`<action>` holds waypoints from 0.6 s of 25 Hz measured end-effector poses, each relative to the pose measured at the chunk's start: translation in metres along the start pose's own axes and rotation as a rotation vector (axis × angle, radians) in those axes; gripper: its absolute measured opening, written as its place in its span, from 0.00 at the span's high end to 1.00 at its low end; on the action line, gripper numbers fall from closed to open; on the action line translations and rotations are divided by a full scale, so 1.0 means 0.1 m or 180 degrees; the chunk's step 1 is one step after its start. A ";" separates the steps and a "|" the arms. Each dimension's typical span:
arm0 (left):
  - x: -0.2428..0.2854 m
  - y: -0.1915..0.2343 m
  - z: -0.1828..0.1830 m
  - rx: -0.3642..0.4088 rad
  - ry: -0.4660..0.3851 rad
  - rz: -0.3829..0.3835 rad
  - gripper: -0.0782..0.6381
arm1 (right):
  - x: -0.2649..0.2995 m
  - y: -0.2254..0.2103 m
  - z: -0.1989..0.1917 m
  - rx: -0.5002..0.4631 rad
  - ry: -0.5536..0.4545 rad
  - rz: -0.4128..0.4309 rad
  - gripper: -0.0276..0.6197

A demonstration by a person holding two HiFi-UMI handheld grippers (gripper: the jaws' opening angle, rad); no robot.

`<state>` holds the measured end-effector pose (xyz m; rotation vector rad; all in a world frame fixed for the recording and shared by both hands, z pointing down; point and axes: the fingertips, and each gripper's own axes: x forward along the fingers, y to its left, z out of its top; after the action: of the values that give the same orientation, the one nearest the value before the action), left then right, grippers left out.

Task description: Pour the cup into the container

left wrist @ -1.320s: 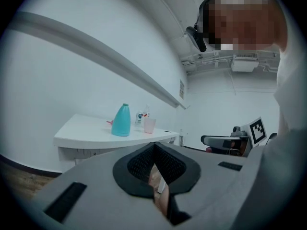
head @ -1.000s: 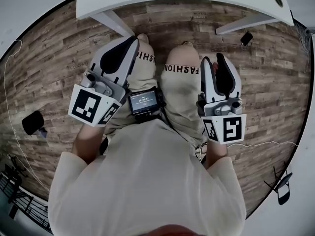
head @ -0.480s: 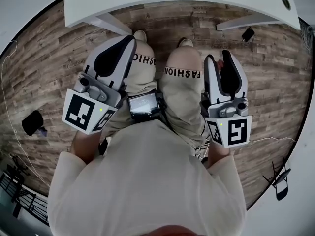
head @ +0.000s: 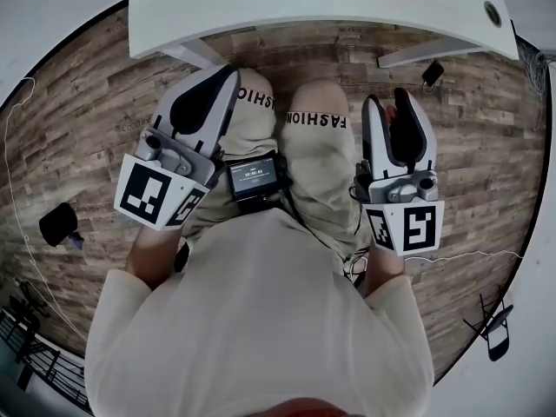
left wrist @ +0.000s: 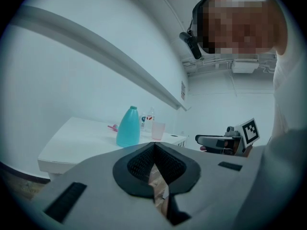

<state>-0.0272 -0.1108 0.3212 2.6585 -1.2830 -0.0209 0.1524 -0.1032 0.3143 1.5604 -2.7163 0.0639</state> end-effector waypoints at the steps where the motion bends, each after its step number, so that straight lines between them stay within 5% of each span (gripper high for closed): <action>1: -0.01 0.02 0.02 0.0005 -0.0004 0.0011 0.87 | 0.02 0.01 0.01 -0.0004 -0.0008 0.0002 0.74; 15: -0.05 0.18 0.09 -0.0019 -0.0022 0.0110 0.87 | 0.13 0.01 0.11 -0.0054 -0.0011 0.0057 0.74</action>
<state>-0.0455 -0.1196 0.3150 2.6331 -1.3285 -0.0292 0.1453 -0.1145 0.3039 1.5337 -2.7262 0.0382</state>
